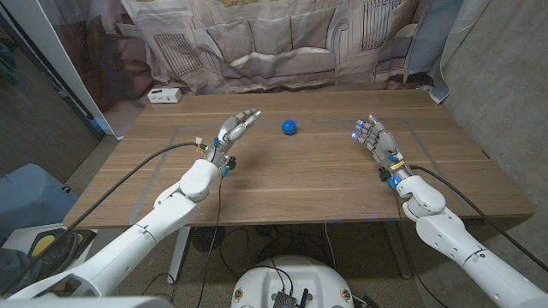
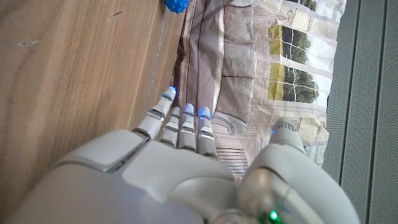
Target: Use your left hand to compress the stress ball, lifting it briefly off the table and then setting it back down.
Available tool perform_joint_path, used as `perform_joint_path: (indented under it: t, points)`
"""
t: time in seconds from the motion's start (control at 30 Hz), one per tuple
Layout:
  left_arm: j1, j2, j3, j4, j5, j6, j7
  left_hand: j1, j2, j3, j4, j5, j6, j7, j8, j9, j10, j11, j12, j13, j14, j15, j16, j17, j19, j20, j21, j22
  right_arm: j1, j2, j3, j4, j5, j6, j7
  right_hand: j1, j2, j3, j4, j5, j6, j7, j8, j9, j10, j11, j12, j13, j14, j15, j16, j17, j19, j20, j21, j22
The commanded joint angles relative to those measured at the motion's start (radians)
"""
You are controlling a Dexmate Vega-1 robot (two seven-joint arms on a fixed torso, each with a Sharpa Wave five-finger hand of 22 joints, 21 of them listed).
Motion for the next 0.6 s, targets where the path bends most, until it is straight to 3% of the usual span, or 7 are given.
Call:
perform_joint_path:
  t: [0.03,0.1,0.23,0.33,0.47,0.6]
  points:
    - [0.054,0.003,-0.033,0.012,-0.134,-0.116,-0.115,-0.011,0.0,-0.004,-0.002,0.004,0.005,-0.001,0.007,0.003,-0.001,0.007,-0.001,0.0,-0.003,0.003,-0.001,0.002,0.002,0.004,-0.004,0.003,0.005,0.008,-0.017,0.018,-0.005,0.015,0.023,-0.007,-0.003,-0.002,-0.003,0.003,0.004,0.006,0.002,0.004,0.002,0.001,0.0,0.003,-0.003,-0.004,-0.004,0.004,-0.001,-0.009,-0.005,0.002]
    - [0.057,0.001,-0.033,0.018,-0.16,-0.126,-0.141,-0.012,-0.001,-0.005,-0.001,0.004,0.005,0.001,0.007,0.003,-0.001,0.008,-0.001,-0.001,-0.004,0.005,-0.002,0.002,0.001,0.004,-0.005,0.003,0.01,0.012,-0.021,0.021,-0.005,0.014,0.023,-0.006,-0.003,-0.002,-0.003,0.003,0.002,0.006,0.001,0.004,-0.001,0.0,-0.001,0.003,-0.007,-0.006,-0.005,0.004,-0.005,-0.01,-0.006,0.002]
    - [0.056,-0.01,-0.028,0.043,-0.214,-0.15,-0.201,-0.017,-0.002,-0.007,0.0,0.005,0.008,0.003,0.008,0.003,0.001,0.007,0.0,-0.003,0.0,0.006,-0.001,0.002,0.001,0.004,-0.006,0.003,0.02,0.013,-0.029,0.026,-0.022,0.019,0.021,-0.008,-0.005,-0.004,-0.003,0.004,0.0,-0.03,0.0,0.003,-0.002,-0.005,-0.001,0.003,-0.006,-0.015,-0.004,0.004,-0.009,-0.016,-0.007,0.002]
    - [0.045,-0.031,-0.024,0.084,-0.261,-0.177,-0.251,-0.021,-0.003,-0.009,0.002,0.005,0.006,0.002,0.006,0.003,-0.002,0.007,-0.001,-0.004,-0.002,0.007,-0.002,0.003,0.001,0.004,-0.007,0.003,0.022,0.012,-0.03,0.023,-0.027,0.018,0.016,-0.01,-0.006,-0.006,-0.003,0.004,0.008,-0.037,0.003,0.003,-0.007,-0.013,-0.003,0.003,-0.011,-0.02,-0.006,0.004,-0.015,-0.019,-0.009,0.002]
    - [0.019,-0.069,-0.02,0.163,-0.343,-0.224,-0.347,-0.044,-0.01,-0.021,0.01,0.005,-0.012,0.0,-0.001,0.003,-0.026,0.014,-0.011,-0.012,-0.027,0.01,-0.011,0.003,-0.011,0.01,-0.015,0.004,0.016,0.007,-0.029,0.01,-0.027,0.008,0.005,-0.014,-0.008,-0.009,-0.001,0.005,0.0,-0.013,0.0,0.003,-0.009,-0.012,-0.003,0.003,-0.017,-0.02,-0.007,0.004,-0.021,-0.021,-0.01,0.002]
    - [0.011,-0.091,-0.023,0.2,-0.378,-0.235,-0.375,-0.067,-0.016,-0.033,0.017,0.008,-0.034,-0.003,-0.006,0.002,-0.058,0.009,-0.019,-0.022,-0.06,0.012,-0.018,0.004,-0.037,0.021,-0.029,0.004,0.009,0.002,-0.027,-0.004,-0.025,-0.002,-0.004,-0.016,-0.008,-0.01,0.0,0.005,-0.001,-0.009,-0.001,0.003,-0.012,-0.013,-0.004,0.003,-0.019,-0.019,-0.008,0.005,-0.025,-0.021,-0.011,0.002]
